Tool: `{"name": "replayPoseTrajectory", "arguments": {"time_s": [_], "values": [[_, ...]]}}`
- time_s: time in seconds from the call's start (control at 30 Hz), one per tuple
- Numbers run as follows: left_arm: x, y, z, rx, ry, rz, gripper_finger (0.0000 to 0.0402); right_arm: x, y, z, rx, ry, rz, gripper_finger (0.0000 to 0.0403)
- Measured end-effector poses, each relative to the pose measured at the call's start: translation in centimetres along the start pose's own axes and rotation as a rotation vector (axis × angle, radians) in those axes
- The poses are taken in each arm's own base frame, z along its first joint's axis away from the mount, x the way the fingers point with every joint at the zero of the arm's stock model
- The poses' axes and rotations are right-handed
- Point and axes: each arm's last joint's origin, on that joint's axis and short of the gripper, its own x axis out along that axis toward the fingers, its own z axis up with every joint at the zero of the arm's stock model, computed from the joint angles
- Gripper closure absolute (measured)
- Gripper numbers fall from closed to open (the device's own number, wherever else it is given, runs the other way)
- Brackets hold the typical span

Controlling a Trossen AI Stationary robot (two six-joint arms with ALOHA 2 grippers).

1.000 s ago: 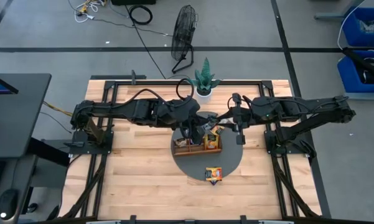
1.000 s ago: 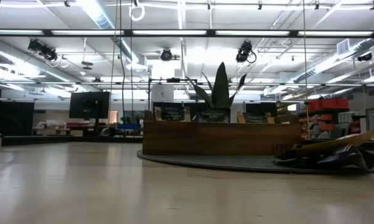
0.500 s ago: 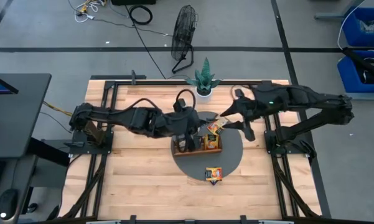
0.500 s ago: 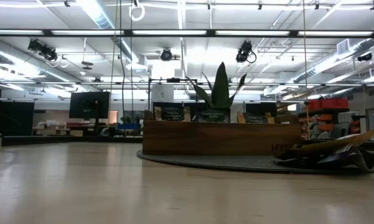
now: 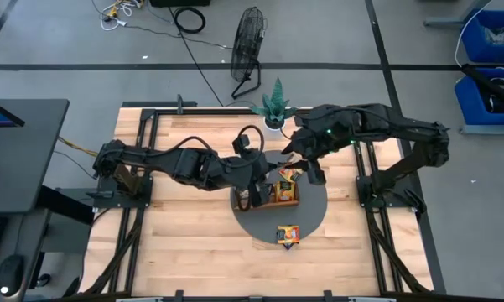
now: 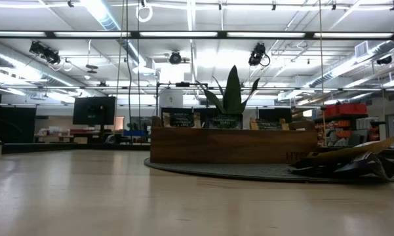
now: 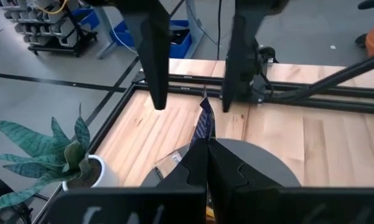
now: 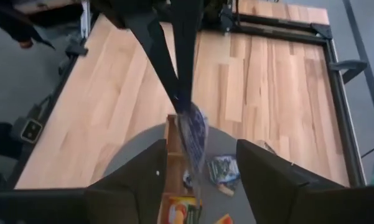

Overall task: Pick & Place Tea
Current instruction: Put the black tea bag into the middle section of the wooden organizer

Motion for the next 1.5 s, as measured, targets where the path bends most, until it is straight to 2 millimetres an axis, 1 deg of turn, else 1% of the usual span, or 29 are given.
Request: {"name": "replayPoseTrajectory", "arguments": {"time_s": [0.1,0.23,0.3,0.4,0.43,0.57,0.67,0.83,0.97,1.07,1.13,1.3,1.37,1.43,1.5], "values": [[-0.1,-0.1,0.0,0.003,0.0,0.0,0.04,0.4,0.0,0.0,-0.002,0.026,0.004,0.0236],[0.0,-0.1,0.0,0.002,0.0,0.004,0.04,0.5,0.0,0.0,-0.002,0.031,0.011,0.0282],[0.0,-0.1,0.0,0.003,0.001,0.004,0.04,0.6,0.0,0.0,-0.008,0.035,0.013,0.0312],[0.0,-0.1,-0.1,0.003,0.004,0.006,0.04,0.6,0.0,0.0,-0.027,0.035,0.016,0.0375],[0.0,-0.1,-0.1,0.004,0.005,0.006,0.04,0.6,0.0,0.0,-0.037,0.035,0.016,0.0388],[0.0,-0.1,-0.1,-0.029,0.006,0.007,0.0397,0.6,0.0,0.0,-0.046,0.035,0.016,0.0396],[0.0,0.0,-0.3,-0.045,0.023,0.012,0.0383,0.6,0.0,0.0,-0.054,0.036,0.008,0.0399],[-0.2,0.1,-1.6,-0.059,0.141,0.045,0.0349,0.5,-0.4,-0.2,-0.044,0.048,-0.018,0.0401],[-0.9,0.2,-3.0,-0.085,0.24,0.128,0.0326,0.7,-0.8,-0.3,-0.001,0.042,-0.006,0.0402],[-1.5,0.3,-3.8,-0.1,0.281,0.214,0.0316,1.7,-0.9,-0.8,0.052,0.06,0.037,0.0402],[-1.9,0.2,-4.1,-0.102,0.287,0.261,0.0313,2.9,-0.9,-1.4,0.082,0.083,0.043,0.0402],[-2.9,0.1,-4.9,-0.07,0.285,0.371,0.0315,6.6,-0.8,-3.3,0.16,0.134,0.06,0.0403],[-3.2,0.1,-5.1,-0.055,0.296,0.386,0.0317,8.2,-0.7,-4.2,0.184,0.154,0.088,0.0403],[-3.6,-0.1,-5.4,-0.031,0.311,0.386,0.0319,9.8,-0.6,-5.3,0.21,0.212,0.107,0.0403],[-3.8,-0.3,-5.5,-0.014,0.319,0.382,0.0323,11.3,-0.6,-5.9,0.219,0.251,0.111,0.0403]]}}
